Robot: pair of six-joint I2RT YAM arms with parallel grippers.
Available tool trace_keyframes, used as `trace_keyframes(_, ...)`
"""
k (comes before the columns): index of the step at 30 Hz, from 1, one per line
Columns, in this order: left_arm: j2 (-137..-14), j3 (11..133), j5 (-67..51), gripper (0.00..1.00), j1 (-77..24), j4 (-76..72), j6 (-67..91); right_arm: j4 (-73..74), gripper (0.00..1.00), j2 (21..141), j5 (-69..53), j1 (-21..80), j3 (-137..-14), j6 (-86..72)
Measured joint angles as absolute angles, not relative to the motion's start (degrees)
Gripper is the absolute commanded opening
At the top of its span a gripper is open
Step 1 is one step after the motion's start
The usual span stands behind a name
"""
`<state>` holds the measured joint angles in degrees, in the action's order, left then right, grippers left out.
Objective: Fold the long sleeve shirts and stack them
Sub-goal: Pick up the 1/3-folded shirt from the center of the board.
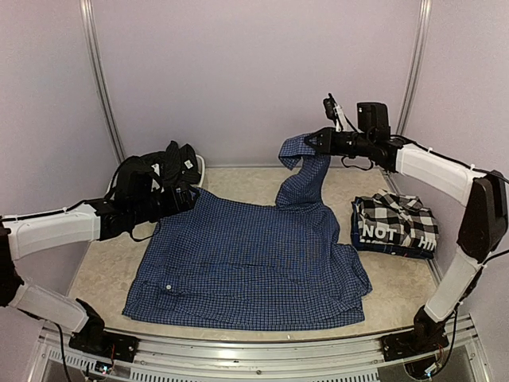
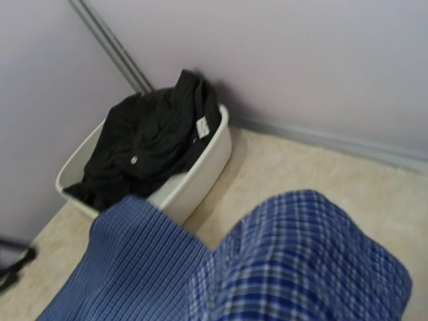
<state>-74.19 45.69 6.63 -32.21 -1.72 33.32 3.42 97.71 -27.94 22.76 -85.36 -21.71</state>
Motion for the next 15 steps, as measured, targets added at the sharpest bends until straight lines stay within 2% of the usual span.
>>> trace_keyframes(8,-81.8,50.5,-1.6,0.97,-23.1,-1.7,33.1,3.5,0.0,85.8,-28.3,24.1,-72.9,-21.7)
trace_keyframes(15,-90.8,60.1,-9.3,0.92,-18.7,0.8,32.7,3.5,0.0,78.9,-28.3,24.4,-64.1,-21.7)
